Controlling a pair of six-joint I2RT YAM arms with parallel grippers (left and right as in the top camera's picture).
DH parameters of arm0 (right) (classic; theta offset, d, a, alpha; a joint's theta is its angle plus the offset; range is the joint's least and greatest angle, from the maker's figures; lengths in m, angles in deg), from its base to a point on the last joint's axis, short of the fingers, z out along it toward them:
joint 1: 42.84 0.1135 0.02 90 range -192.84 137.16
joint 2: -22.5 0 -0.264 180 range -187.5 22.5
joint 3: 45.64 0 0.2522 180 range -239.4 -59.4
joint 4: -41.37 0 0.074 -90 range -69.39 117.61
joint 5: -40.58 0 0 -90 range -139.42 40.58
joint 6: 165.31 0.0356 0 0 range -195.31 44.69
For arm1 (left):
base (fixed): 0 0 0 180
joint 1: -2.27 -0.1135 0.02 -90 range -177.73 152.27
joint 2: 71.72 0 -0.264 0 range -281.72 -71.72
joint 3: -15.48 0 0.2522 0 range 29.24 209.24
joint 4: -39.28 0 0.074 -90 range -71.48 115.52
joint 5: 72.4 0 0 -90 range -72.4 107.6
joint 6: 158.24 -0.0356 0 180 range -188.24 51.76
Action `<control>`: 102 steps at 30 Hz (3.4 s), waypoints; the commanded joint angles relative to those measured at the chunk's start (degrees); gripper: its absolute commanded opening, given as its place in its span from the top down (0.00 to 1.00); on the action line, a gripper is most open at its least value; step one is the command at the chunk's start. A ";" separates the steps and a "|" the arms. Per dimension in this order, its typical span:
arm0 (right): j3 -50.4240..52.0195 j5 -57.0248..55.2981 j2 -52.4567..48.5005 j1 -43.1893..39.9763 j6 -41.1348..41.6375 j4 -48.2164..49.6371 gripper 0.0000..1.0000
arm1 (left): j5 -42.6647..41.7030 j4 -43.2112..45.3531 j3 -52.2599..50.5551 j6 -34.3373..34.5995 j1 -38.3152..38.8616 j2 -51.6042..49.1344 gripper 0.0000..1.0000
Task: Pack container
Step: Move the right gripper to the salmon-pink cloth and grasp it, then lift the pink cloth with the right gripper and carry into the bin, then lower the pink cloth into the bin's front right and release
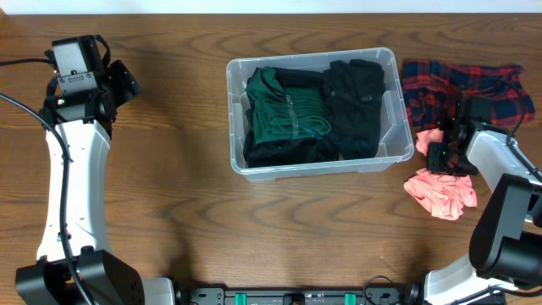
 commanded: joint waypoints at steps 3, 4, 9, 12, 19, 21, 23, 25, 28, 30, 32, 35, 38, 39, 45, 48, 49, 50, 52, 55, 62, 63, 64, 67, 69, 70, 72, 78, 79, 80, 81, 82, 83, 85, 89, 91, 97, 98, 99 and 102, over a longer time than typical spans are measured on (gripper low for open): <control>-1.07 10.03 -3.13 0.72 2.73 -4.85 0.83 | 0.66 -0.15 0.15 -0.11 -0.24 0.31 0.02; -3.04 10.14 -2.93 0.72 3.43 -7.02 0.83 | 0.66 -0.15 0.15 -0.11 -0.24 0.31 0.02; -14.62 16.39 -1.40 0.90 5.22 -17.97 0.85 | 0.66 -0.15 0.15 -0.09 -0.22 0.31 0.02; -22.12 18.84 -0.20 1.70 5.25 -23.67 0.86 | 0.66 -0.15 0.15 -0.09 -0.22 0.31 0.02; -36.85 18.75 1.99 8.13 5.42 -30.99 0.89 | 0.66 -0.15 0.15 -0.11 -0.24 0.31 0.02; -39.50 18.51 2.25 11.26 5.31 -30.82 0.89 | 0.66 -0.15 0.15 -0.11 -0.24 0.31 0.02; -41.51 17.86 2.27 15.06 4.24 -30.71 0.90 | 0.66 -0.15 0.15 -0.11 -0.24 0.31 0.02; -42.14 17.00 2.27 18.53 2.27 -30.21 0.90 | 0.66 -0.15 0.15 -0.11 -0.22 0.31 0.02; -42.05 16.76 2.01 24.06 -4.81 -29.05 0.91 | 0.66 -0.15 0.15 -0.09 -0.24 0.31 0.02; -41.90 13.55 1.77 27.26 -8.33 -29.09 0.92 | 0.66 -0.15 0.15 -0.09 -0.22 0.31 0.02; -41.16 7.91 1.64 30.23 -11.89 -28.85 0.93 | 0.66 -0.15 0.15 -0.09 -0.22 0.31 0.02; -39.95 3.10 1.44 33.64 -19.50 -27.30 0.92 | 0.66 -0.15 0.15 -0.09 -0.22 0.31 0.02; -39.23 3.76 1.44 35.65 -27.54 -25.90 0.92 | 0.66 -0.15 0.15 -0.09 -0.24 0.31 0.02; -39.15 3.78 1.44 36.09 -29.88 -25.83 0.92 | 0.66 -0.15 0.15 -0.09 -0.22 0.31 0.02; -37.53 4.09 1.44 36.70 -39.43 -26.93 0.95 | 0.66 -0.15 0.15 -0.09 -0.24 0.31 0.02; -35.43 6.08 1.44 36.70 -42.29 -27.28 0.94 | 0.66 -0.15 0.15 -0.09 -0.22 0.31 0.02; -34.21 6.40 1.44 36.70 -43.23 -27.23 0.94 | 0.66 -0.15 0.15 -0.11 -0.24 0.31 0.02; -32.96 6.34 1.44 36.70 -44.04 -27.10 0.93 | 0.66 -0.15 0.15 -0.11 -0.22 0.31 0.02; -29.90 6.34 1.44 36.70 -46.58 -26.53 0.93 | 0.66 -0.15 0.15 -0.11 -0.24 0.31 0.02; -24.85 6.14 1.44 36.63 -49.20 -23.21 0.92 | 0.66 -0.15 0.15 -0.09 -0.22 0.31 0.02; -18.08 -0.20 1.44 36.57 -49.48 -17.53 0.94 | 0.66 -0.15 0.15 -0.09 -0.24 0.31 0.02; -17.81 -0.22 1.44 36.48 -49.48 -17.42 0.94 | 0.66 -0.15 0.15 -0.11 -0.24 0.31 0.02; -17.79 -0.20 1.44 36.41 -49.48 -17.42 0.94 | 0.66 -0.15 0.15 -0.11 -0.22 0.31 0.02; -17.81 -0.20 1.44 36.33 -49.46 -17.05 0.94 | 0.66 -0.15 0.15 -0.11 -0.22 0.31 0.02; -17.81 -0.46 1.44 36.33 -49.46 -16.85 0.89 | 0.66 -0.15 0.15 -0.09 -0.24 0.31 0.02; -17.81 -1.11 1.44 36.33 -49.42 -16.59 0.80 | 0.66 -0.15 0.15 -0.09 -0.22 0.31 0.02; -17.81 -2.08 1.46 36.33 -49.42 -16.61 0.73 | 0.66 -0.15 0.15 -0.11 -0.24 0.31 0.02; -17.84 -3.80 1.57 36.39 -49.20 -16.63 0.50 | 0.66 -0.15 0.15 -0.09 -0.22 0.31 0.02; -17.90 -3.78 1.75 36.46 -48.85 -16.72 0.42 | 0.66 -0.15 0.15 -0.11 -0.22 0.31 0.02; -17.97 -3.76 1.95 36.61 -48.24 -16.70 0.36 | 0.66 -0.15 0.15 -0.11 -0.24 0.31 0.02; -18.05 -3.76 2.34 36.81 -47.65 -16.79 0.34 | 0.66 -0.15 0.15 -0.09 -0.22 0.31 0.02; -18.05 -3.74 2.67 37.00 -47.23 -16.76 0.30 | 0.66 -0.15 0.15 -0.09 -0.22 0.31 0.02; -18.05 -3.50 3.15 37.22 -47.23 -16.79 0.27 | 0.66 -0.15 0.15 -0.09 -0.24 0.31 0.02; -18.05 -2.62 4.50 37.88 -47.23 -16.76 0.22 | 0.66 -0.15 0.15 -0.11 -0.24 0.31 0.02; -18.05 1.20 7.98 38.71 -47.01 -17.92 0.14 | 0.66 -0.15 0.15 -0.09 -0.22 0.31 0.02; -18.05 3.17 10.01 38.73 -46.07 -18.34 0.10 | 0.66 -0.15 0.15 -0.11 -0.22 0.31 0.02; -18.05 3.93 15.21 38.58 -40.72 -18.29 0.01 | 0.66 -0.15 0.15 -0.09 -0.22 0.31 0.02; -18.05 4.35 15.96 38.64 -39.15 -18.12 0.01 | 0.66 -0.15 0.15 -0.11 -0.22 0.31 0.02; -18.05 5.20 16.46 38.64 -37.62 -17.86 0.01 | 0.66 -0.15 0.15 -0.11 -0.24 0.31 0.02; -18.05 8.46 17.07 38.62 -29.86 -15.26 0.13 | 0.66 -0.15 0.15 -0.09 -0.24 0.31 0.02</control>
